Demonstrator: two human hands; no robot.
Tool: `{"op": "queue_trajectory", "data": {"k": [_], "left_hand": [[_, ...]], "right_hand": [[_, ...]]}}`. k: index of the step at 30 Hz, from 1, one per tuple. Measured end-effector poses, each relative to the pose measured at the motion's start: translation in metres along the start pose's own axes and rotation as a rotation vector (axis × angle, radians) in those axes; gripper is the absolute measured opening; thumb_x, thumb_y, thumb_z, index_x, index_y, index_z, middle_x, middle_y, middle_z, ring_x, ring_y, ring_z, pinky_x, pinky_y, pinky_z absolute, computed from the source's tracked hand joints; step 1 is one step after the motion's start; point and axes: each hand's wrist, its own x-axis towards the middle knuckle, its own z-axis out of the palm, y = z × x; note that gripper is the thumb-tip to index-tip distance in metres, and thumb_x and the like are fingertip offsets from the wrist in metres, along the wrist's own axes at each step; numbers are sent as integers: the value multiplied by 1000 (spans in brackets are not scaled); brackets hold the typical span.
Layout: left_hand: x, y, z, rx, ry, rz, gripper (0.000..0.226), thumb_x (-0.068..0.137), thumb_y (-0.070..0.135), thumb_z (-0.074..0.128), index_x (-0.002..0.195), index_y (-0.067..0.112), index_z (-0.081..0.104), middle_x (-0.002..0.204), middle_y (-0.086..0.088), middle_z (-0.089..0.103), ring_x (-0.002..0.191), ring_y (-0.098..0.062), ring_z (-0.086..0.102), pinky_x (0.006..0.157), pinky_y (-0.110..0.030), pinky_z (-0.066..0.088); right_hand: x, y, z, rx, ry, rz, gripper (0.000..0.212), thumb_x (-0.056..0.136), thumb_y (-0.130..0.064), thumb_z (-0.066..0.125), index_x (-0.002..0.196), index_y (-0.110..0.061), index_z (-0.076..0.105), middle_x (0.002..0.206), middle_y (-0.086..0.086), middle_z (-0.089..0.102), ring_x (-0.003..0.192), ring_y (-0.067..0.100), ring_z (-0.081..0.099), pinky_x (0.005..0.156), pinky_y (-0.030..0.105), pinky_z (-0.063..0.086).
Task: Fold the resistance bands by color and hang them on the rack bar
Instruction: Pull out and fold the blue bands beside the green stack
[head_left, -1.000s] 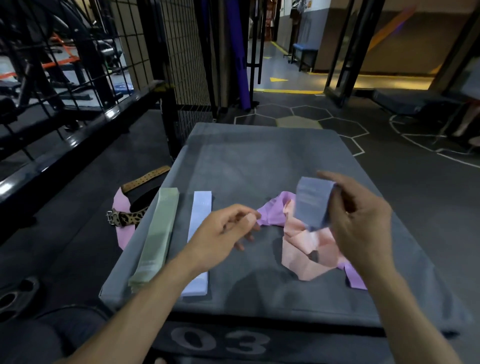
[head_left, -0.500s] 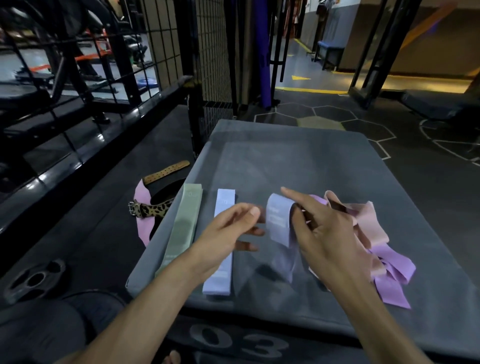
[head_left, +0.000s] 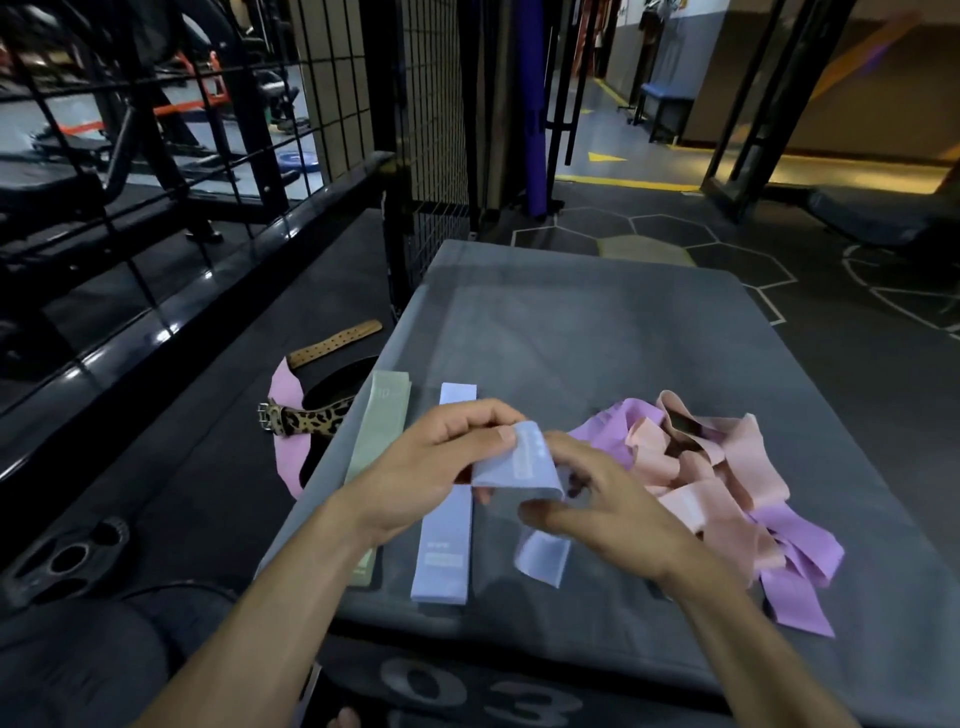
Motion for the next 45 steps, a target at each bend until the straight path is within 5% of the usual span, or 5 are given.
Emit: {"op": "queue_trajectory", "data": {"k": [5,9,15,25,45], "left_hand": [[-4,5,-31,117,140,3,21,103,4,49,100,5,70,84,-8,58,72,-13,52,57,-19,46],[-10,2,-57,200,308,-1,23,103,4,49,97,9,71,78,-2,60,64,-14,49,53,-21,43],[-22,-9,-88,434,466,-138,22,102,7,52,91,10,71,52,19,54,48,0,43,54,-19,37],[-27,-23,-78,687,16,-584,25,98,12,53,79,19,68,85,-10,75,68,-17,75,57,-25,52],[0,-44,-58,361,-499,-777,11,103,12,56,103,2,51,109,-31,70,46,-14,62,48,-19,50]], "right_hand": [[-4,16,-23,333,-180,113,41,80,-30,78,105,-1,62,100,19,66,95,20,63,84,35,48],[-9,28,-41,332,-286,239,14,86,-13,75,95,-5,68,94,9,71,88,17,64,80,24,48],[-9,46,-53,320,46,437,23,82,-13,80,96,2,70,89,9,69,80,19,63,68,29,52],[58,43,-55,340,644,308,6,93,-10,69,95,-4,68,53,-1,62,41,8,54,36,20,44],[246,76,6,-352,89,180,11,80,-7,76,86,-15,75,82,2,74,71,13,64,59,8,45]]}}
